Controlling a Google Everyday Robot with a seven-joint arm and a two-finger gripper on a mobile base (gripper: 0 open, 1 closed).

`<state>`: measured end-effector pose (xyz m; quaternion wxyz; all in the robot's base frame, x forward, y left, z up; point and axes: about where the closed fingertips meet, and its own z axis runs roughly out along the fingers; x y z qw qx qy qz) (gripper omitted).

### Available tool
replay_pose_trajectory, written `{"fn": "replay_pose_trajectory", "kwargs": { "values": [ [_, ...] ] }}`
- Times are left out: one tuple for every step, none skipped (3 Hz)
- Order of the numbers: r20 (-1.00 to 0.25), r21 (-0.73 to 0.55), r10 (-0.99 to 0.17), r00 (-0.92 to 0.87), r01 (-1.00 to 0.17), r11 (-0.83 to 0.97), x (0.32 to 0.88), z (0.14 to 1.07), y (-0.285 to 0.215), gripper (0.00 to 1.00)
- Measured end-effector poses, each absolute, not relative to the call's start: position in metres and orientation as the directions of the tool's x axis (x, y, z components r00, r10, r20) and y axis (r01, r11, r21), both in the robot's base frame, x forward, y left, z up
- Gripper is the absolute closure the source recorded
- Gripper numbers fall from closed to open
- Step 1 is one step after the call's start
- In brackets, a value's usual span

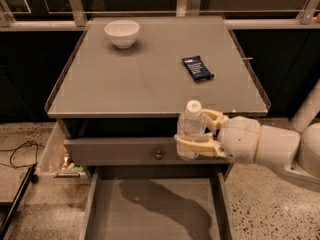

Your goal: Place blue plastic bottle into middle drawer

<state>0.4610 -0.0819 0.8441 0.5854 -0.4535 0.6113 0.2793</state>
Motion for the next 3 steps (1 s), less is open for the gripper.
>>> {"fn": "replay_pose_trajectory", "kwargs": {
  "values": [
    [-0.974, -0.144, -0.219, 0.060, -0.909, 0.390, 0.445, 0.789, -0.070, 1.00],
    [-0.973, -0.118, -0.230, 0.028, -0.915, 0.386, 0.436, 0.735, -0.070, 1.00],
    [-0.967, -0.134, -0.251, 0.035, -0.911, 0.389, 0.434, 0.690, -0.077, 1.00]
  ]
}}
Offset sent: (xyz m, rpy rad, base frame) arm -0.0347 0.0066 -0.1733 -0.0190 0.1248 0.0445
